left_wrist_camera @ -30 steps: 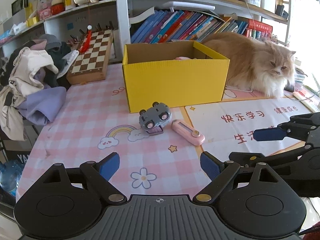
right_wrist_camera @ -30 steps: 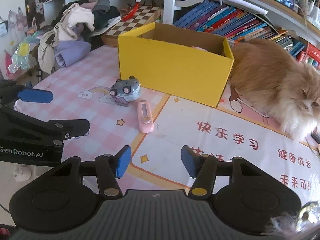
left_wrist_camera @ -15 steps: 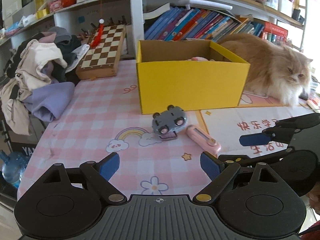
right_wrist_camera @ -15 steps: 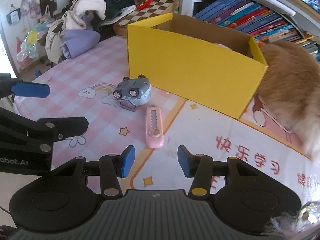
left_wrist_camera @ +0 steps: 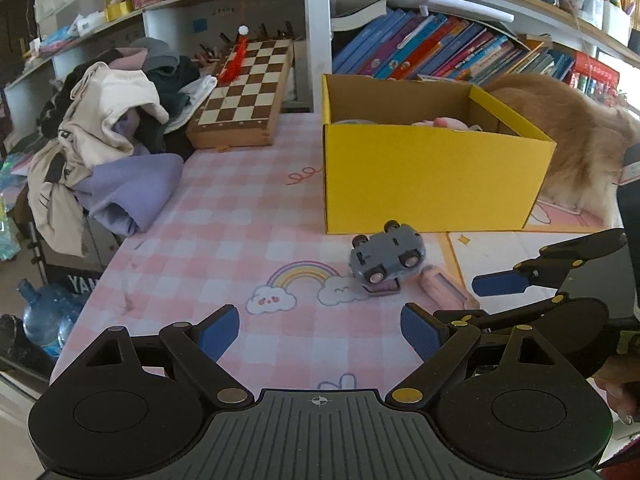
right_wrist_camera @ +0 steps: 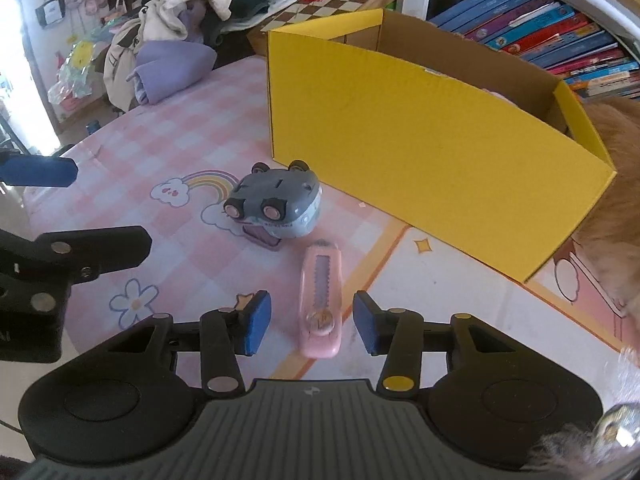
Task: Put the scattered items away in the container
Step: 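Close the right gripper on the pink box cutter while the left gripper grasps the grey toy car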
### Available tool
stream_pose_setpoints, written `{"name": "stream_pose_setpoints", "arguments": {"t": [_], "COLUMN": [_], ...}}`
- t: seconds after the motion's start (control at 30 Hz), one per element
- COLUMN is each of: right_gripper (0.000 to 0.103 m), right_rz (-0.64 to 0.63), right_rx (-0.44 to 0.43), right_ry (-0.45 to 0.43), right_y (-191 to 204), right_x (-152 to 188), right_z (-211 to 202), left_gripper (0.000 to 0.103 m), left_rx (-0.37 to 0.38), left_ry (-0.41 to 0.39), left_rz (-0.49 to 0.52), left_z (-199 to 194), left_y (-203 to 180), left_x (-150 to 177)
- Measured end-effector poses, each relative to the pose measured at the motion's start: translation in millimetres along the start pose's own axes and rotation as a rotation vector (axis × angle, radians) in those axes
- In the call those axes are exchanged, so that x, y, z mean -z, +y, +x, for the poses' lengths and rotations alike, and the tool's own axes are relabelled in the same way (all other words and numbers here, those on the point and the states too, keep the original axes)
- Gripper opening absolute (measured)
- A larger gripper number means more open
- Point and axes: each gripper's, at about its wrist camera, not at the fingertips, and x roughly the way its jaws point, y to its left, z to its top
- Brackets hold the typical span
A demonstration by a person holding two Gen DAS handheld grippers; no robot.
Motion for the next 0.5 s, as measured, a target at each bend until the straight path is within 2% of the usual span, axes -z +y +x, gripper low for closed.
{"name": "stream_pose_setpoints", "arguments": {"t": [0.2, 0.5], "right_gripper": [0.024, 0.023], "right_rz": [-0.004, 0.003], "right_rx": [-0.036, -0.014], "right_ry": [0.018, -0.002], "right_y": [-8, -36], "right_x": [-4, 1], "right_z": [9, -8], "left_gripper": [0.09, 0.09], "left_rx": [0.001, 0.061], "left_ry": [0.019, 0.029], "left_rz": [0.005, 0.046], "left_z": [11, 39], "left_y": [-5, -29], "left_x": [-6, -20]}}
